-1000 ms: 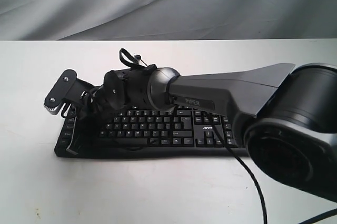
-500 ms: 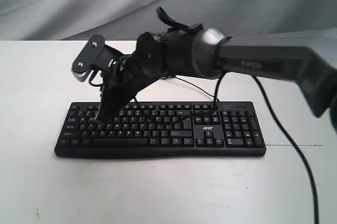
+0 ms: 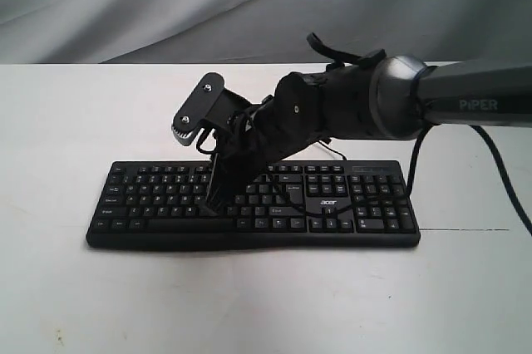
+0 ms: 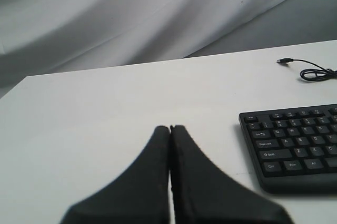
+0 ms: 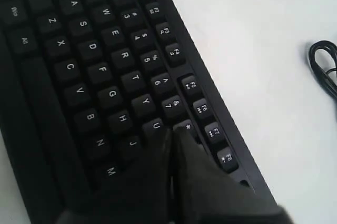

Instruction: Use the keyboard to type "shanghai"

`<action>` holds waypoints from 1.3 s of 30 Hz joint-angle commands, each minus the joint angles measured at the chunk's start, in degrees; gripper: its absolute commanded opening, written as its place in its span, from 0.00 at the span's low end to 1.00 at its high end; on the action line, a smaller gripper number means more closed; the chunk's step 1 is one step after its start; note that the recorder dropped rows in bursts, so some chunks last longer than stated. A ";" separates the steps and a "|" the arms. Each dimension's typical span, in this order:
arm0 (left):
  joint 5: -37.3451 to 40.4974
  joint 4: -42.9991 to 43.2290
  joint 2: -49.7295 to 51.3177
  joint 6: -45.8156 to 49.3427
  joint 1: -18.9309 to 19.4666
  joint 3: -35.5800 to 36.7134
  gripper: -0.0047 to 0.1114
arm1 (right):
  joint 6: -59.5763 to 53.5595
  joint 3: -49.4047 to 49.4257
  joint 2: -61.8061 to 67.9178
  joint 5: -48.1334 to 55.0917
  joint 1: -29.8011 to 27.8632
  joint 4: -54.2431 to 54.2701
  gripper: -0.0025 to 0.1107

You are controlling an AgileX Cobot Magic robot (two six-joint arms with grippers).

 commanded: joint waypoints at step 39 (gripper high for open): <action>-0.57 -0.10 -0.25 -0.25 -0.42 0.26 0.04 | -1.59 0.43 7.13 -5.92 -0.37 1.78 0.02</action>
